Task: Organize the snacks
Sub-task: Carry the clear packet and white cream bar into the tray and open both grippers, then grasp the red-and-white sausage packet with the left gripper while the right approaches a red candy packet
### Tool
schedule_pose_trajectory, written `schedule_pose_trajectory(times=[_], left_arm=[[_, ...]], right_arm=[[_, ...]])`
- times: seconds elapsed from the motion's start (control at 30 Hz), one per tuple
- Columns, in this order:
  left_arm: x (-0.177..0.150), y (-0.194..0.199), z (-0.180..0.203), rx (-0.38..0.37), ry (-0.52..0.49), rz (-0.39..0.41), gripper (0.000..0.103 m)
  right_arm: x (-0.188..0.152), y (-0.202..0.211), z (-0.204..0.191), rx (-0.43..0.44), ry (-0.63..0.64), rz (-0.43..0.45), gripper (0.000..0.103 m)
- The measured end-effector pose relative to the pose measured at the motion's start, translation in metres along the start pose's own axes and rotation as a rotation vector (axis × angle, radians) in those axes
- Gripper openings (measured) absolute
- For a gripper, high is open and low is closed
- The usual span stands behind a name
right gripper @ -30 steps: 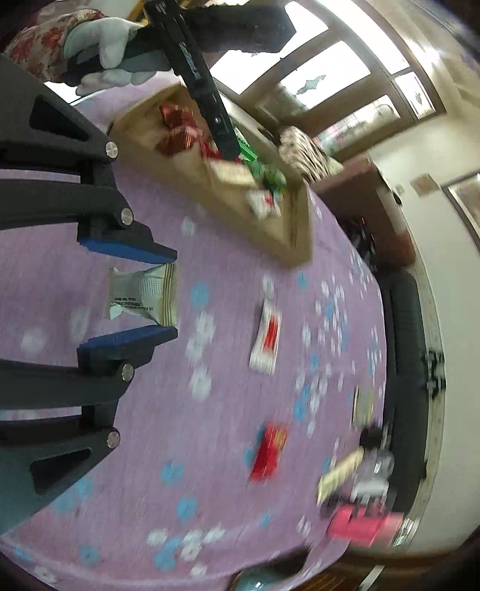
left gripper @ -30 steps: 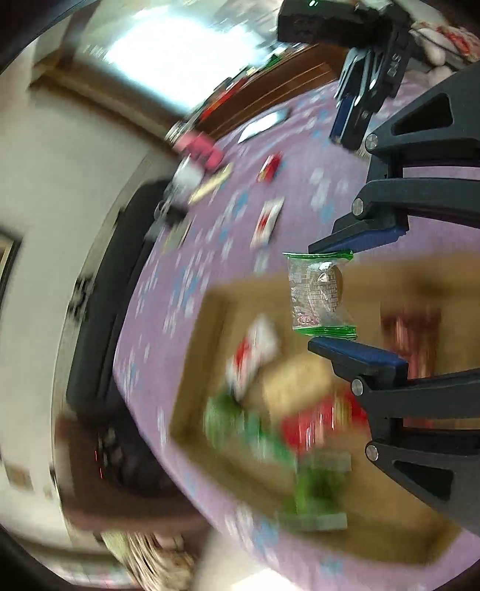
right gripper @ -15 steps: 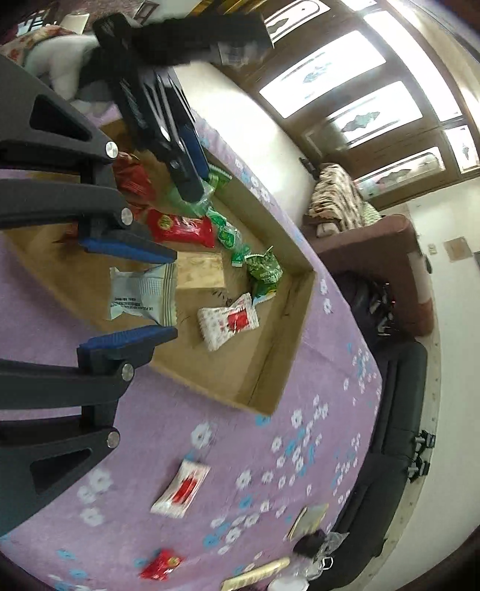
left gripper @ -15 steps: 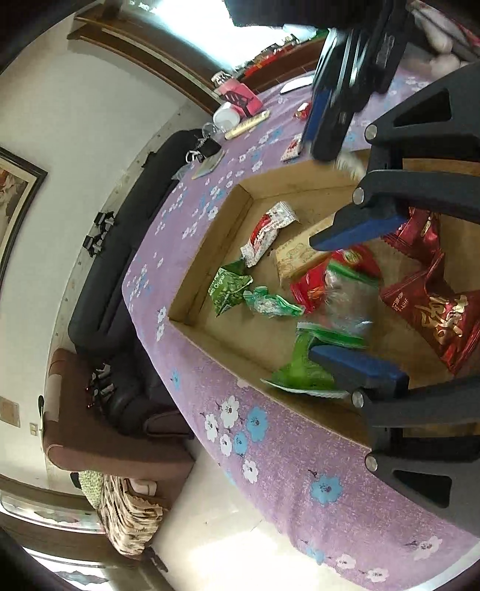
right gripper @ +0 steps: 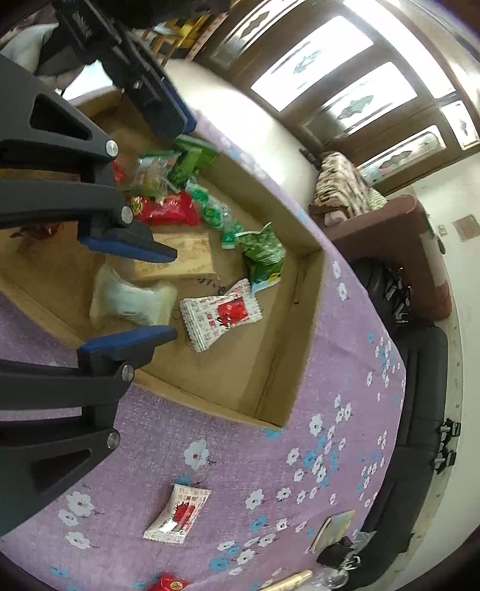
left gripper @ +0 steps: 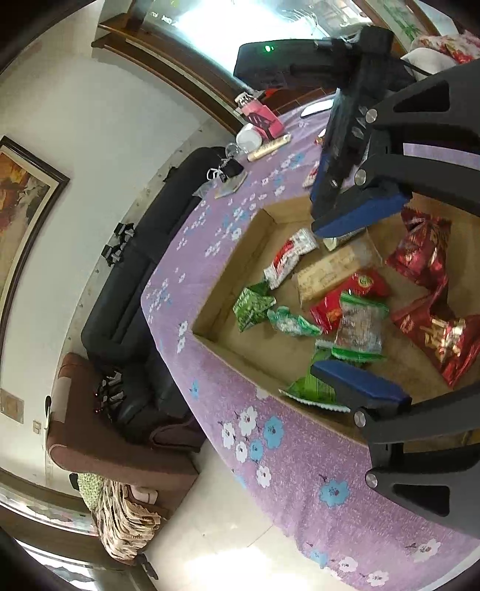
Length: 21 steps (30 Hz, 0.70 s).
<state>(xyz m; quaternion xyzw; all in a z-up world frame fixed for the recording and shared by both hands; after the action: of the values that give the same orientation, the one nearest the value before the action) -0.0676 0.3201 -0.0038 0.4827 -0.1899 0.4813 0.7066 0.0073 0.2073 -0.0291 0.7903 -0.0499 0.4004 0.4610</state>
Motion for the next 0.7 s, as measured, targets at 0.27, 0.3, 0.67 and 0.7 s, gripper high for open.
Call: schedule_pose_trajectory(times=[0.27, 0.3, 0.67, 0.7], left_arm=[[0.009, 0.014, 0.026, -0.058, -0.011, 0.048, 0.079], [0.008, 0.013, 0.030, -0.067, -0.016, 0.047, 0.079], [-0.017, -0.002, 0.083, -0.133, -0.115, -0.030, 0.079], [-0.017, -0.001, 0.085, -0.134, -0.120, -0.031, 0.079]], right_arm=[[0.028, 0.063, 0.111, -0.184, -0.122, 0.132, 0.049], [0.025, 0.065, 0.130, -0.216, -0.146, 0.127, 0.049], [0.022, 0.000, 0.194, -0.214, -0.215, 0.044, 0.049], [0.022, -0.007, 0.197, -0.182, -0.245, 0.036, 0.049]])
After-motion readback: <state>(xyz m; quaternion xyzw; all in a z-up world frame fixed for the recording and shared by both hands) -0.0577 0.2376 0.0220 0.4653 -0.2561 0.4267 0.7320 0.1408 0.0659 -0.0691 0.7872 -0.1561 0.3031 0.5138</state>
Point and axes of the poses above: each gripper's, at about its wrist camera, not at the fingertips, and y roughly against the way its jaws point, z to its right, x to its top, the point moved 10 cm from there along -y, roughly the way its jaws point, and after that the axes turned 7 degrees about z, right-handed, at the moved point
